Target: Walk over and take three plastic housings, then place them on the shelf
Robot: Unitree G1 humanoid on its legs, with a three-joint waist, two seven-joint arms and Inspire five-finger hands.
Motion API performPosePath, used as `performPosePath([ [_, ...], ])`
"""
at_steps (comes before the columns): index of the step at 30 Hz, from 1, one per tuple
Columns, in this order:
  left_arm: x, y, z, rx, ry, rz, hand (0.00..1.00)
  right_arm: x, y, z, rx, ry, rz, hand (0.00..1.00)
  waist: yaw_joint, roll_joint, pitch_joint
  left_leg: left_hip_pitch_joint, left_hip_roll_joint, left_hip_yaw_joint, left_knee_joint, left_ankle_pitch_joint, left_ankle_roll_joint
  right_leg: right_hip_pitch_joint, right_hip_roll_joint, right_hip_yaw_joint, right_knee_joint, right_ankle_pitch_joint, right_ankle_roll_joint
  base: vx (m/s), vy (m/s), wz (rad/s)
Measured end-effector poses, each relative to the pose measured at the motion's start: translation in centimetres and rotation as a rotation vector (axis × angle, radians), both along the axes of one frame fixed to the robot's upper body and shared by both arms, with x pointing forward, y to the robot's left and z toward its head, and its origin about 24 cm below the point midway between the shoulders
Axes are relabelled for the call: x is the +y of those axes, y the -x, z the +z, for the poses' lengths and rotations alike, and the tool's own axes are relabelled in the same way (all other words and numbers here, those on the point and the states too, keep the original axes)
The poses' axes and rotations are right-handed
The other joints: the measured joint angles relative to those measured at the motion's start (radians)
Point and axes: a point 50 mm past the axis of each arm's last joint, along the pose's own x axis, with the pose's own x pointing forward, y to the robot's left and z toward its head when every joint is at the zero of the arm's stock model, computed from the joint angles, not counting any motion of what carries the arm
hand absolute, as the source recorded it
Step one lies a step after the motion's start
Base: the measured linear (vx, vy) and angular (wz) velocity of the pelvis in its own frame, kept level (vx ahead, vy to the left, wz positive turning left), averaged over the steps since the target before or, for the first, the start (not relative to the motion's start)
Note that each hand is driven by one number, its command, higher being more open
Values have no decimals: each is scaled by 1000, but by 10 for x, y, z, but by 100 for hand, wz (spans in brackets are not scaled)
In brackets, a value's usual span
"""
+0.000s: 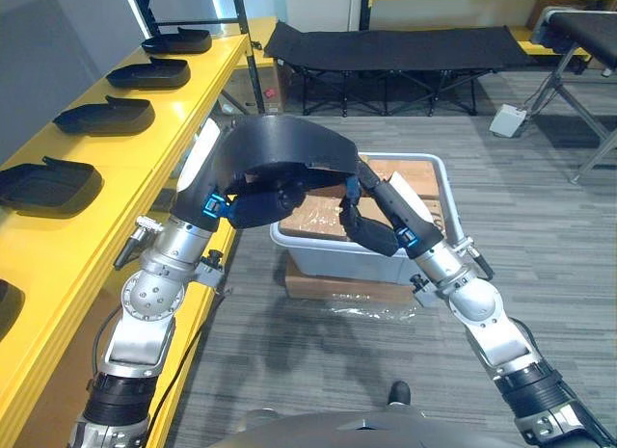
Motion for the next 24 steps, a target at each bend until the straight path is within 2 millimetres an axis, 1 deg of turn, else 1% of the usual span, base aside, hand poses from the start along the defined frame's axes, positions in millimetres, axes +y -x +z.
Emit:
performPosePath([
  [3,3,-3,-5,26,2,19,0,0,1,5,-35,-9,6,100,0,0,0,0,0,5,0,0,0,-2,0,6,0,1,0,0,0,-3],
  [7,5,-7,-13,55,-35,42,0,5,7,15,-115,0,51,100,-3,1,-1,0,0,8,-1,0,0,-5,0,9,0,1,0,0,0,-1],
  [14,7,-7,-13,68,-33,21,0,4,7,19,-150,11,47,100,-3,2,-1,0,0,9,-1,0,0,-6,0,10,0,2,0,0,0,0],
  [18,7,-6,-12,82,12,-31,0,4,6,16,-188,92,1,100,-3,2,-1,0,0,9,-1,0,0,-6,0,9,0,1,0,0,0,0],
  [20,7,-5,-10,83,35,-67,0,3,5,10,-203,141,-41,100,-3,2,-1,1,0,9,-1,0,0,-6,0,9,0,1,0,0,0,0],
  [24,6,-4,-5,63,63,-110,0,-2,-1,0,-173,182,-110,100,-4,3,0,1,0,9,-1,0,0,-6,0,9,0,1,0,0,0,0],
])
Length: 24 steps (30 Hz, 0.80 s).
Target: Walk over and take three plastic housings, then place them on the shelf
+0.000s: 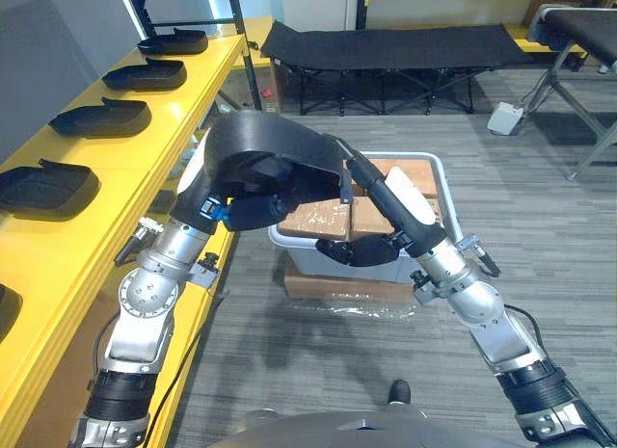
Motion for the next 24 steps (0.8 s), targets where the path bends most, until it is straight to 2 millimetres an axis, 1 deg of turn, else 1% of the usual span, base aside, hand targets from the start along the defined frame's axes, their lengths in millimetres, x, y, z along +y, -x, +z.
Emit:
performPosePath([
  [4,2,2,5,-15,82,-52,0,-10,-6,-15,59,35,-83,100,-1,4,1,0,0,0,0,0,0,0,0,0,0,0,0,0,0,0],
  [6,1,4,10,-28,102,-82,0,-12,-6,-17,70,36,-96,100,-1,5,1,0,0,0,0,0,0,0,0,0,0,0,0,0,0,0],
  [7,0,6,13,-40,108,-106,0,-12,-7,-17,69,33,-100,0,-1,5,1,0,0,0,0,0,0,0,0,-1,0,0,0,0,0,0],
  [12,-5,12,19,-68,98,-187,0,-11,-7,-17,62,11,-109,0,0,5,1,0,0,-1,0,0,0,1,0,-2,0,0,0,0,0,0],
  [18,-10,12,17,-55,98,-237,0,-7,-8,-19,60,-35,-125,0,0,5,1,1,0,-1,1,0,0,3,0,-2,0,0,0,0,0,0],
  [19,-11,12,17,-49,97,-245,0,-7,-8,-18,57,-39,-128,100,1,5,1,1,0,-2,1,0,0,4,0,-3,0,0,0,0,0,0],
  [24,-13,12,16,-47,101,-254,0,-7,-8,-18,47,-54,-141,100,1,5,1,2,0,-3,1,0,0,4,0,-4,0,0,0,0,0,0],
])
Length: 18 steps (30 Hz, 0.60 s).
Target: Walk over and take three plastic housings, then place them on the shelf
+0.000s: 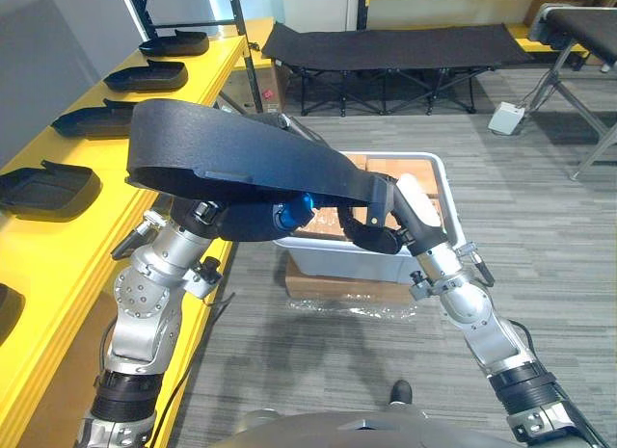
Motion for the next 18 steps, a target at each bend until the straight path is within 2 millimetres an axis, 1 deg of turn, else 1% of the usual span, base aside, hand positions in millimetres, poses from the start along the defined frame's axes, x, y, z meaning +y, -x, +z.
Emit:
performPosePath([
  [5,0,0,0,0,7,9,0,0,0,0,-1,-1,-1,100,1,-1,0,-1,0,0,0,0,0,1,0,0,0,0,0,0,0,0],
  [9,3,-2,0,-4,42,107,0,0,-1,-1,7,19,-17,100,1,-1,1,-1,0,0,0,0,0,1,0,0,0,0,0,0,0,0],
  [13,16,-3,-6,2,41,315,0,-6,-1,-6,44,16,-67,100,3,-3,2,-1,0,0,-2,0,0,1,0,1,0,0,0,0,0,0],
  [14,23,-2,-8,3,21,410,0,-10,0,-9,54,7,-87,100,2,-4,2,0,0,1,-3,0,0,0,0,1,0,0,0,0,0,0],
  [15,28,-2,-10,9,8,460,0,-12,1,-10,59,0,-99,100,2,-5,3,0,0,1,-3,0,0,0,0,1,0,0,0,0,0,0],
  [17,49,-1,-19,62,2,613,0,-23,5,-13,86,-32,-150,100,1,-9,6,0,0,3,-5,0,0,-1,0,3,0,0,0,0,0,0],
  [18,51,-1,-20,68,5,626,0,-24,5,-14,90,-36,-153,100,1,-10,6,0,0,3,-5,0,0,-2,0,3,0,0,0,0,0,0],
])
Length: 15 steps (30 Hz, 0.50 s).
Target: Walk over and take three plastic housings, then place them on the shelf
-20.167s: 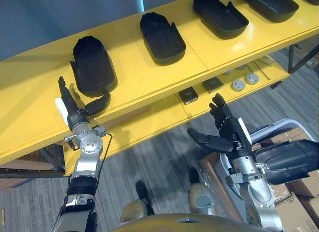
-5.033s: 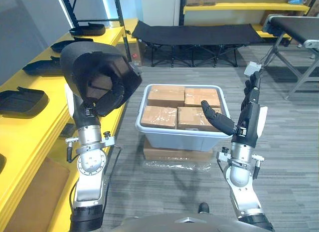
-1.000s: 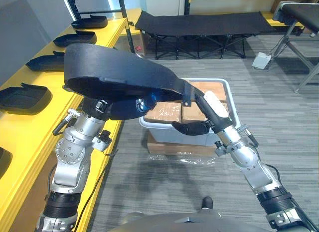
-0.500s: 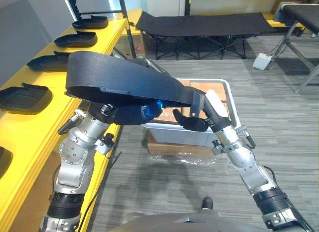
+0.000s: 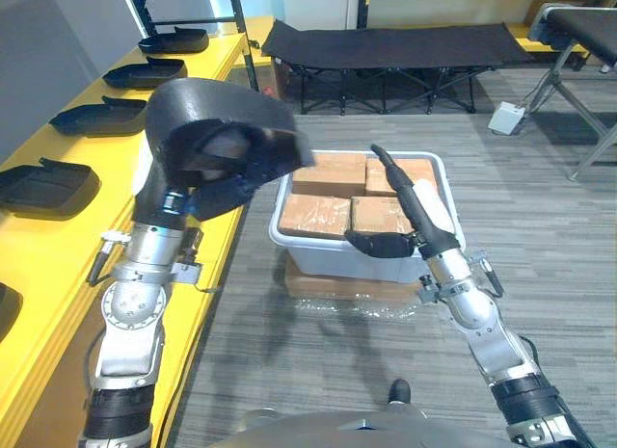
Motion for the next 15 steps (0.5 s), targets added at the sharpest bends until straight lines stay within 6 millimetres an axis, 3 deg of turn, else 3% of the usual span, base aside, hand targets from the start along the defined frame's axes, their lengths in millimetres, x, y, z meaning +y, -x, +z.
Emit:
performPosePath([
  [4,14,1,-4,14,30,80,0,-7,3,-2,14,-7,-22,100,7,-16,10,-1,0,0,1,0,0,-2,0,1,0,0,0,0,0,0],
  [15,3,0,-8,47,14,-8,0,6,5,9,-83,-34,23,100,27,-13,12,-2,0,-2,3,0,0,-1,0,-1,0,0,0,0,0,0],
])
